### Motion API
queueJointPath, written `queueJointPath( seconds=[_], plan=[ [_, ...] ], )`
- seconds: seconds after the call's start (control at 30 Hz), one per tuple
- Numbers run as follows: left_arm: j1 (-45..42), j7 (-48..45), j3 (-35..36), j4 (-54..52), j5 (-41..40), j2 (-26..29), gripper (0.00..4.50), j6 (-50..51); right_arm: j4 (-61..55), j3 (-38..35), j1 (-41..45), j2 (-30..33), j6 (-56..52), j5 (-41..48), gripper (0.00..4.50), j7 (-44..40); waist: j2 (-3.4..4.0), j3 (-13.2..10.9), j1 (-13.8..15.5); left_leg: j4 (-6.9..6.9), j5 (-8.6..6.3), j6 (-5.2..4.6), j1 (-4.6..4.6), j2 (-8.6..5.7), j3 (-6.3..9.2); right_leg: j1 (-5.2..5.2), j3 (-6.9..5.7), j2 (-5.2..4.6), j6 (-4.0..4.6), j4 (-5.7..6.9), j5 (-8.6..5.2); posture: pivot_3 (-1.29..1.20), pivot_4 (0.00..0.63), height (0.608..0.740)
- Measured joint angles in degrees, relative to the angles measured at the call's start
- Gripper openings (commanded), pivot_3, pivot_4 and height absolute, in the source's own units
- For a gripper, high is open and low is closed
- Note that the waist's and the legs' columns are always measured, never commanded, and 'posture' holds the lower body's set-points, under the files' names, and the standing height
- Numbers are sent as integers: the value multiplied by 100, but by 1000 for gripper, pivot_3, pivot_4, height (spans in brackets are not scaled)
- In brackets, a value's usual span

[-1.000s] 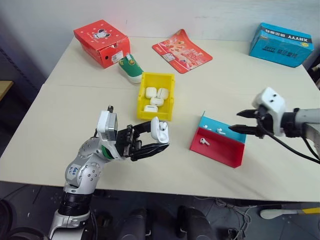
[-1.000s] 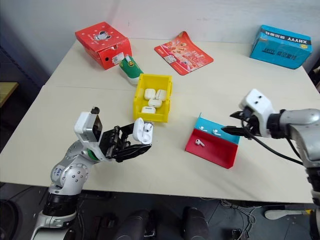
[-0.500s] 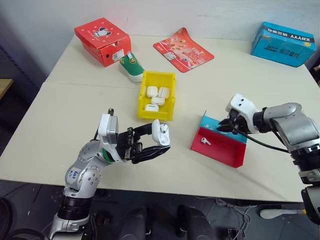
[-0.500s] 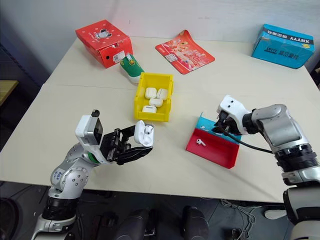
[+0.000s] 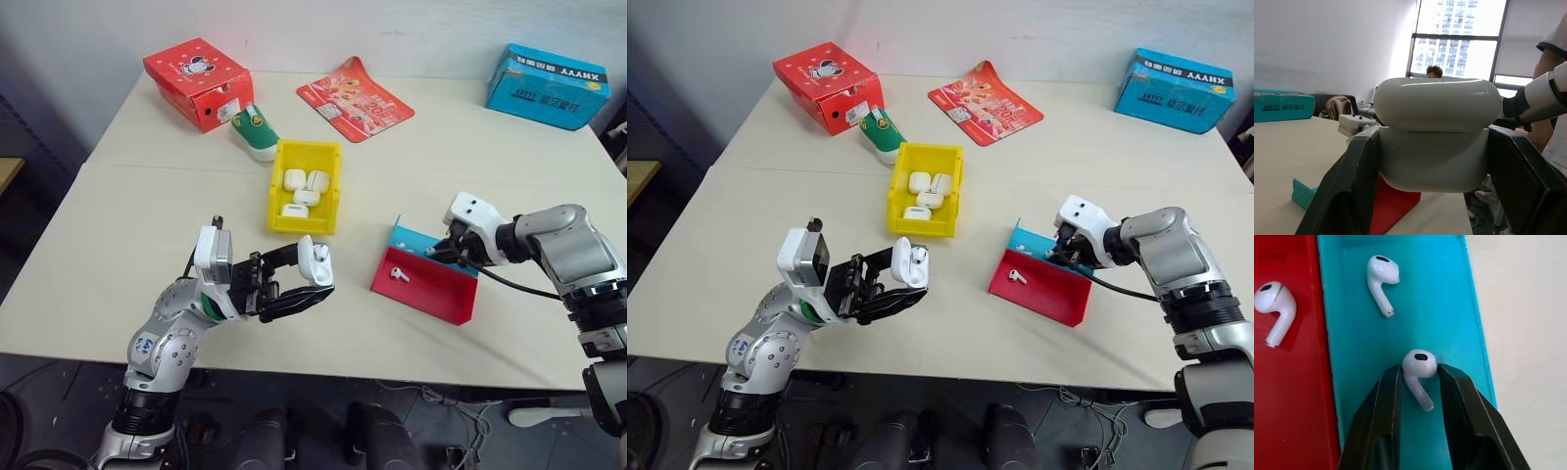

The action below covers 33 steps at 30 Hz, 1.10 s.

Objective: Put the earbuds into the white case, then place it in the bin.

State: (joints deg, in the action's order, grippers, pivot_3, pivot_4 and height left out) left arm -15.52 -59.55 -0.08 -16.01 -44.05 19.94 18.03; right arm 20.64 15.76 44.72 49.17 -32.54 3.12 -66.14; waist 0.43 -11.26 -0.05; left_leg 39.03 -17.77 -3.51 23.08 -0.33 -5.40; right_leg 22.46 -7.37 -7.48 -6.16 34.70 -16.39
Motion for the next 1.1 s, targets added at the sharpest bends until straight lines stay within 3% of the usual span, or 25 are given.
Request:
queueJointPath(
  seconds=[0.63,0.77,1.1],
  plan=[
    [-1,-2,12,-12,0,44,2821,0,153,-23,113,-166,124,-218,1133,-60,-1,1,3,4,0,0,-1,0,1,-1,0,-1,0,5,0,0,150,740],
    [-1,-2,11,-12,0,44,2821,0,127,-25,109,-166,121,-228,427,-86,-1,1,0,4,0,0,-1,0,1,-1,0,-1,0,5,0,0,150,740],
    [-31,-7,10,-2,0,25,2821,-1,94,-303,-22,-153,158,-83,429,-170,-1,0,8,4,0,0,-1,0,1,-1,-1,-1,0,5,0,0,150,740]
  ],
)
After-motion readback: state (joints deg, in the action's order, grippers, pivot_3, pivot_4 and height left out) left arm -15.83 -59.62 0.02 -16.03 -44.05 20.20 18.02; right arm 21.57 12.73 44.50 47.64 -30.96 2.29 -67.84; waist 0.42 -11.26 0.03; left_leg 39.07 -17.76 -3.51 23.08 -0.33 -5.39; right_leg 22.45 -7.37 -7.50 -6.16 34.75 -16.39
